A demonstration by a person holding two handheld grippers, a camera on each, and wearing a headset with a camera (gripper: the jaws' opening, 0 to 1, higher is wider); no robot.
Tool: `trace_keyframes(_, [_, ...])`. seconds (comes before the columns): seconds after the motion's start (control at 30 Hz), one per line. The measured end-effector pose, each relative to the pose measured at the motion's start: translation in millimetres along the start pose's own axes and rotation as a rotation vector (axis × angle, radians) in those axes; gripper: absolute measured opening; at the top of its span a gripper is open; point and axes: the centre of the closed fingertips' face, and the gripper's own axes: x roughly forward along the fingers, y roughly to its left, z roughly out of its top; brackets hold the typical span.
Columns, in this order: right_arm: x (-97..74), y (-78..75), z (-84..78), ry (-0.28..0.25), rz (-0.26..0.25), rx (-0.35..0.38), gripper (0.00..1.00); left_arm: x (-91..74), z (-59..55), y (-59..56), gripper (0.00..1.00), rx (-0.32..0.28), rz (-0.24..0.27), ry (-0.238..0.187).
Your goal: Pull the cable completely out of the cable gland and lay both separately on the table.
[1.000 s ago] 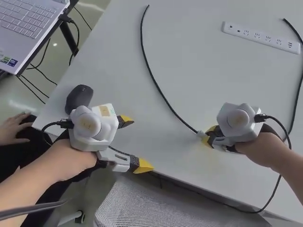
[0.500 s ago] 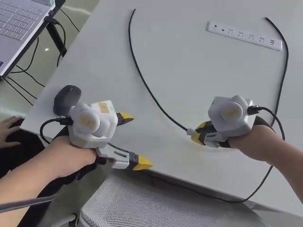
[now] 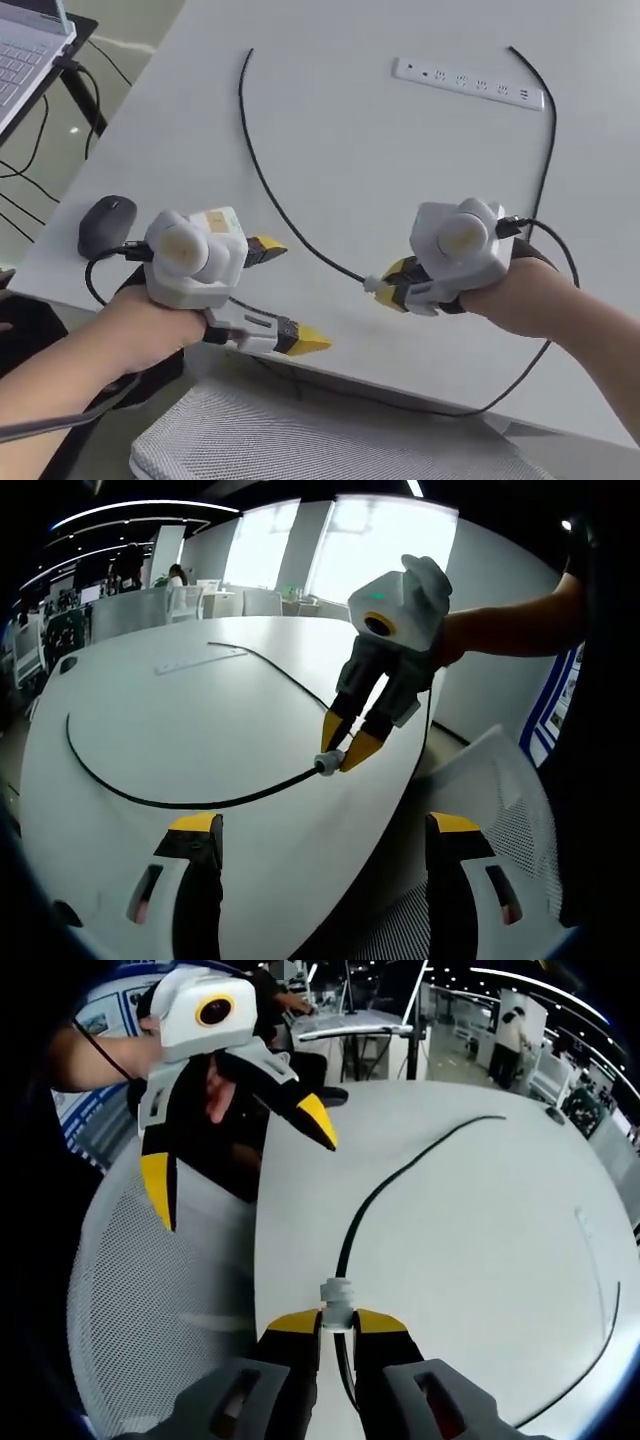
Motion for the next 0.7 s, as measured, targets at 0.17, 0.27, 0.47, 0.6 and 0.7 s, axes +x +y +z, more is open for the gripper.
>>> trace_keyframes(0.17, [-9.4, 8.4, -1.3, -0.006, 0.018, -0.03, 0.06, 9.5, 13.8, -10.3, 0.82, -0.01, -0.023, -0.031])
trace_keyframes(0.27, [-15.1, 13.9, -1.3, -0.01, 0.028, -0.046, 0.06, 15.4, 20.5, -16.8, 0.82, -0.016, -0.036, -0.048])
trace_keyframes(0.47, [-25.6, 19.7, 1.5, -0.029, 0.033, -0.086, 0.06, 28.8, 26.6, -24.7, 0.8, -0.009, -0.065, -0.055])
trace_keyframes(0.6, [-31.2, 22.6, 3.5, -0.034, 0.035, -0.117, 0.06, 35.9, 32.6, -26.6, 0.78, -0.014, -0.078, -0.073])
trace_keyframes(0.7, [-34.6, 20.0, 4.9, -0.034, 0.028, -0.132, 0.06, 41.4, 34.6, -30.3, 0.76, -0.005, -0.092, -0.07])
